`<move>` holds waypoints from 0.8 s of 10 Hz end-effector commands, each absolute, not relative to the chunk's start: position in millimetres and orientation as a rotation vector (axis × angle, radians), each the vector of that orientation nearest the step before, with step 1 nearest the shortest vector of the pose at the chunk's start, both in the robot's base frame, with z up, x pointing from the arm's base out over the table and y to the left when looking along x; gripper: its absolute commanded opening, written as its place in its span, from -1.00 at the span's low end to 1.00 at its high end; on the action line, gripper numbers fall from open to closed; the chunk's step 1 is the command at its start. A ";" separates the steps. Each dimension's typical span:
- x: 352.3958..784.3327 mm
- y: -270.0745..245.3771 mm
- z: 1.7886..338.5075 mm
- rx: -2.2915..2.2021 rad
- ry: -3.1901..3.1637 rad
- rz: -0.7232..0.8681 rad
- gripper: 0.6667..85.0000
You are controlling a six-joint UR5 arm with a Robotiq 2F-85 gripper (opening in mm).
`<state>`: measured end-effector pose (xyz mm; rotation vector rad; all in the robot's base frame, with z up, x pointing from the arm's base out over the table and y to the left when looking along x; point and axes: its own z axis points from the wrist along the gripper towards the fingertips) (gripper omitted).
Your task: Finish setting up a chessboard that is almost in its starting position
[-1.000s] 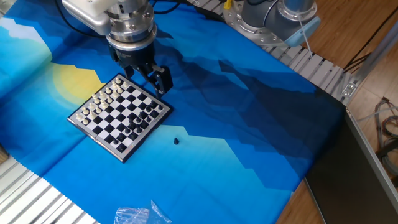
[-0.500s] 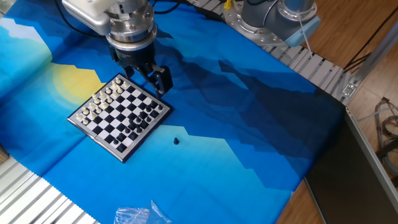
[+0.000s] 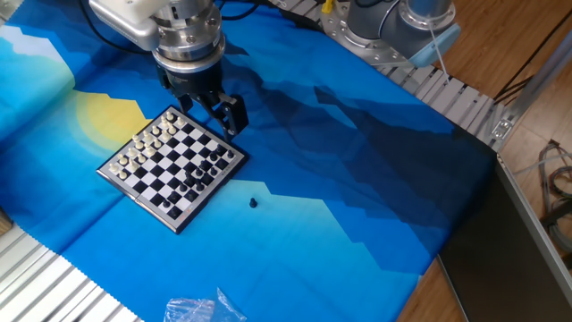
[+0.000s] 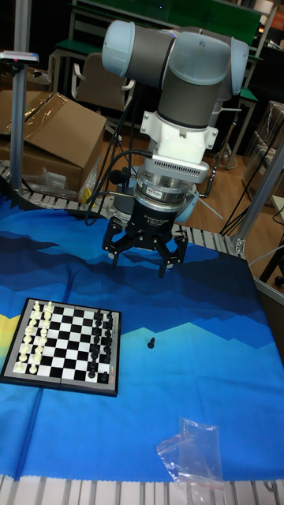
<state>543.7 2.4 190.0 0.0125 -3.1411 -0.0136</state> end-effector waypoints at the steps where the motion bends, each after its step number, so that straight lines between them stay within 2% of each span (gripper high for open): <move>1: 598.6 12.4 196.1 0.005 -3.354 -0.065 -0.99; 8: 596.8 13.4 195.4 -0.003 -3.346 -0.068 -0.99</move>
